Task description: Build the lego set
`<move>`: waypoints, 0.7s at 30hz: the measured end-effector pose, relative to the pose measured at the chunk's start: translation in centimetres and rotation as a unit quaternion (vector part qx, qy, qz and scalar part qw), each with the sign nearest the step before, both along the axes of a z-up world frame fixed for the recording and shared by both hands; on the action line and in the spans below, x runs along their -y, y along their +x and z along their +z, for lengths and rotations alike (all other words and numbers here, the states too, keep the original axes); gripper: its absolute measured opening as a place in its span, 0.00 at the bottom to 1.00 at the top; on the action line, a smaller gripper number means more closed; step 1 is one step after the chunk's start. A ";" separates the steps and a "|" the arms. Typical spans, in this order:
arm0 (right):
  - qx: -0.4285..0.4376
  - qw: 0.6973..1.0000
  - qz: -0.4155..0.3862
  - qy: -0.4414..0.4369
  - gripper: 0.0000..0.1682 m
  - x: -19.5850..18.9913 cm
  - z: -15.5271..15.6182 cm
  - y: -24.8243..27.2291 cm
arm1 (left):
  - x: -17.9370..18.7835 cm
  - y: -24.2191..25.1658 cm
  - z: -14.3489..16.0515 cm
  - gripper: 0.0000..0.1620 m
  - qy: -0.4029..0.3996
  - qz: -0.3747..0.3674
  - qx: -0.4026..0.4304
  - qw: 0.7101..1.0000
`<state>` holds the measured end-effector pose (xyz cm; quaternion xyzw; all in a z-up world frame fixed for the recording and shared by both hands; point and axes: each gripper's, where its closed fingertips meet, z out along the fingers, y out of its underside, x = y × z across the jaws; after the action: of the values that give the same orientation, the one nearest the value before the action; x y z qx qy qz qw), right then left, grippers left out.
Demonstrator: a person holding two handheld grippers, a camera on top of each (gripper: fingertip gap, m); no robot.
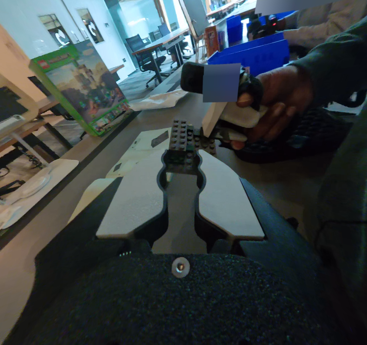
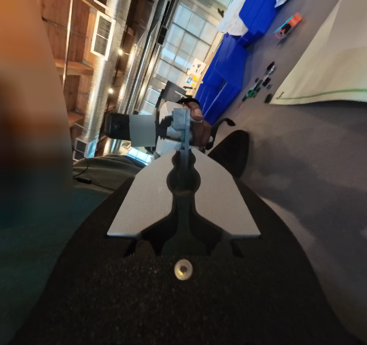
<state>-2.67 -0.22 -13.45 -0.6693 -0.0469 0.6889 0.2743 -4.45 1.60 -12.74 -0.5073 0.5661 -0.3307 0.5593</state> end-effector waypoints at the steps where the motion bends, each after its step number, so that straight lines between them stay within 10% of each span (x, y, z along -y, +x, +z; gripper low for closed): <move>1: -0.004 1.000 0.002 -0.005 0.05 0.0 0.0 0.0 | 0.0 0.0 0.0 0.16 -0.004 -0.001 -0.001 1.000; 9: 0.003 1.000 -0.001 0.013 0.05 -0.1 -0.6 0.8 | -1.2 -0.6 -0.6 0.21 -0.148 -0.001 0.013 0.989; 14: 0.014 0.997 -0.001 0.082 0.04 -0.2 0.7 1.4 | -0.3 -0.6 -0.1 0.21 -0.405 -0.084 0.074 0.908; 21: 0.004 0.995 0.004 0.103 0.04 -0.7 1.3 1.4 | 1.0 1.0 0.5 0.08 -0.507 -0.136 0.104 0.845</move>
<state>-1.23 0.51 -12.18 -0.6400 -0.1220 0.6788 0.3388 -3.48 0.62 -12.20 -0.6009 0.3216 -0.6949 0.2294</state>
